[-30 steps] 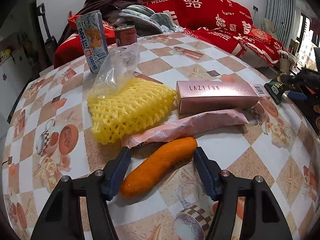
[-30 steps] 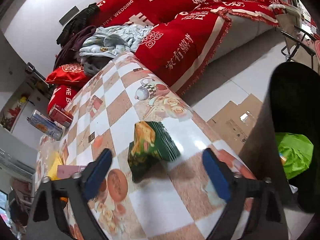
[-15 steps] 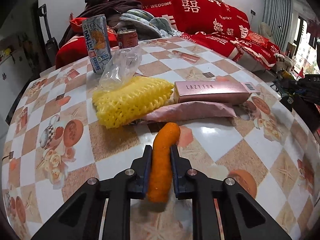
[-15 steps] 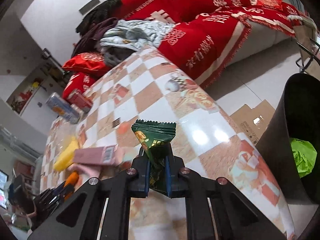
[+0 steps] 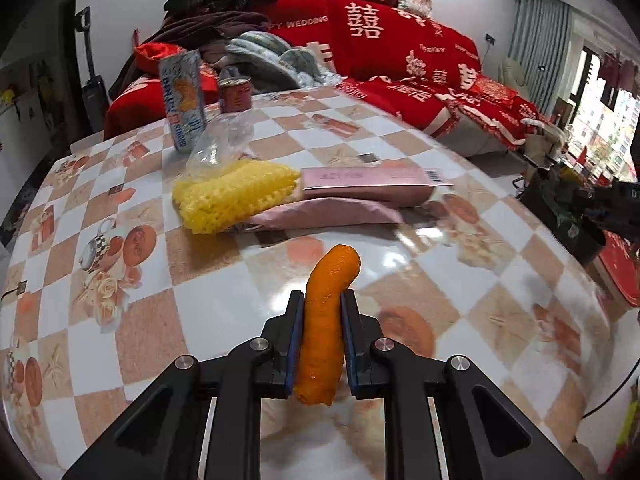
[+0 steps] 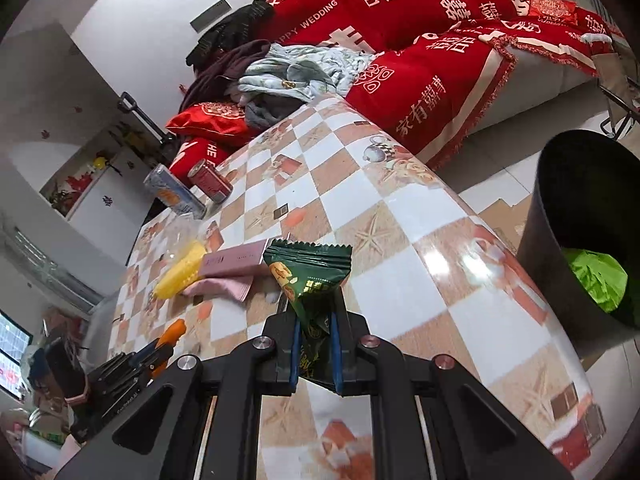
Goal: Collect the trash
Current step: 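Carry sausage snack and green packet to the bin and release both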
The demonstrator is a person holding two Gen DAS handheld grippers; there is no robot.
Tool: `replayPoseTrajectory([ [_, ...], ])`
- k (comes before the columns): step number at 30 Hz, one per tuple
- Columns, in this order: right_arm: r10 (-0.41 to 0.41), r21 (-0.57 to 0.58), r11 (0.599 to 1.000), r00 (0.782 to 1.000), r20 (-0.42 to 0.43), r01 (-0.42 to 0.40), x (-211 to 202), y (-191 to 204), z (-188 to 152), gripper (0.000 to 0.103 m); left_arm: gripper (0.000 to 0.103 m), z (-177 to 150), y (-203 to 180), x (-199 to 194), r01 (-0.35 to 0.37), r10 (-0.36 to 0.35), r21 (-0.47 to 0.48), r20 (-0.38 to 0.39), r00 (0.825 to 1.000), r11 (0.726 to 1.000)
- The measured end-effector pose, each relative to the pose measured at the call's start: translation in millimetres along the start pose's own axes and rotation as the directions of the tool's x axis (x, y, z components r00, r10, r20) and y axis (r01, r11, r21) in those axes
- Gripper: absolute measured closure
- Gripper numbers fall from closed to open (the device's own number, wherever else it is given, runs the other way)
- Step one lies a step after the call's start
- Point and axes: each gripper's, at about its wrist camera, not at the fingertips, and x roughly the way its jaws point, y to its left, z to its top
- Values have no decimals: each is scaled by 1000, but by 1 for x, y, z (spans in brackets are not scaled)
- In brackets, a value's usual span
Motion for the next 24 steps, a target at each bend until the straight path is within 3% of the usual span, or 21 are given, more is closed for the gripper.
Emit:
replayPoseTrajectory([
  [13, -9, 45, 999, 997, 73, 6, -61, -36, -23, 90, 0, 18, -83, -17, 121, -124, 102, 31, 992, 987],
  [24, -53, 118, 992, 985, 165, 34, -112, -90, -19, 90, 0, 48, -175, -12, 221, -233, 205, 37, 972, 953],
])
